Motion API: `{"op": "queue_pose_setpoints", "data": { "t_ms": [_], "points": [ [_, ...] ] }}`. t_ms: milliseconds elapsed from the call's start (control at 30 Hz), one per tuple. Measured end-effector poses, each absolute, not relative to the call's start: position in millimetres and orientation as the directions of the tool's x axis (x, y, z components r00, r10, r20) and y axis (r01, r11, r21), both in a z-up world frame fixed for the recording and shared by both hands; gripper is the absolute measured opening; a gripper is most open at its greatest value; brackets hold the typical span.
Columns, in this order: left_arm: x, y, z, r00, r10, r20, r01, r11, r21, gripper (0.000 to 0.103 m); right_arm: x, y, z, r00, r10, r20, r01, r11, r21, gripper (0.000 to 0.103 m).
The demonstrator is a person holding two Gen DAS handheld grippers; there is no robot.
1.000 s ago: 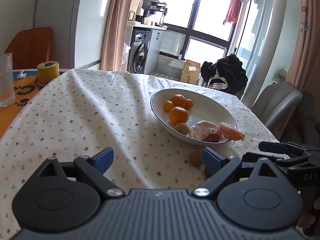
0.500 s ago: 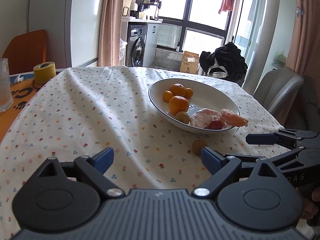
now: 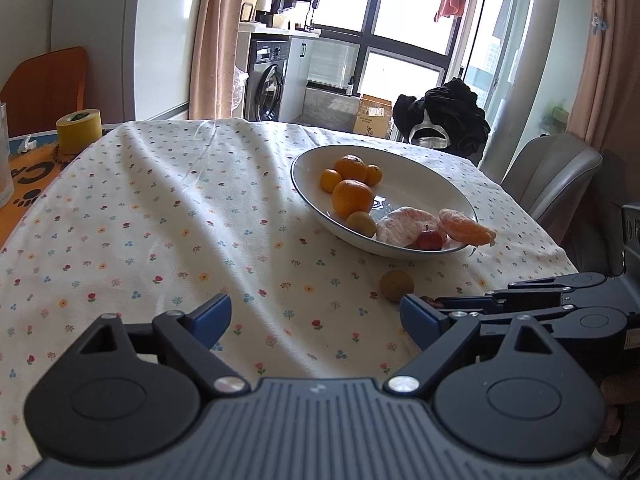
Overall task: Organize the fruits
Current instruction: 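Close the right gripper on a dark plum while the left gripper grasps a green fruit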
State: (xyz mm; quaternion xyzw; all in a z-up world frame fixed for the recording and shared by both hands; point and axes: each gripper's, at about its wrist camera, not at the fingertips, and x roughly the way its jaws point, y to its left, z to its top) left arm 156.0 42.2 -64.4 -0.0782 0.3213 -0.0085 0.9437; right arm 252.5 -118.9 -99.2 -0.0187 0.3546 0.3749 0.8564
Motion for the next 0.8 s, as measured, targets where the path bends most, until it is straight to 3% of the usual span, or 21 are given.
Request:
{"op": "queue_pose_setpoints", "data": {
  "t_ms": [167,367,633,800],
  "points": [
    [163.1,33.3,-65.1,0.793,-0.088,-0.603,-0.012,0.987,-0.159,0.086,250.3,-131.3,-98.1,0.480,0.626,-0.614,-0.645,0.727,0.236,0.022],
    [175.9,19.1,-68.8,0.779,-0.128,-0.613,0.020,0.983,-0.180,0.066,249.4,-148.2,-94.0,0.511,0.609,-0.607,-0.626,0.747,0.223,0.022],
    [188.3,4.1,-72.2,0.768,-0.146,-0.624,0.041,0.983,-0.180,0.061,252.5,-169.5,-90.3,0.544,0.592,-0.594,-0.596,0.771,0.224,0.022],
    [198.4,-3.0,-75.8,0.751,-0.153,-0.643,0.041,0.982,-0.185,0.052,254.5,-180.6,-88.9,0.561,0.588,-0.583,-0.578,0.782,0.233,0.022]
  ]
}}
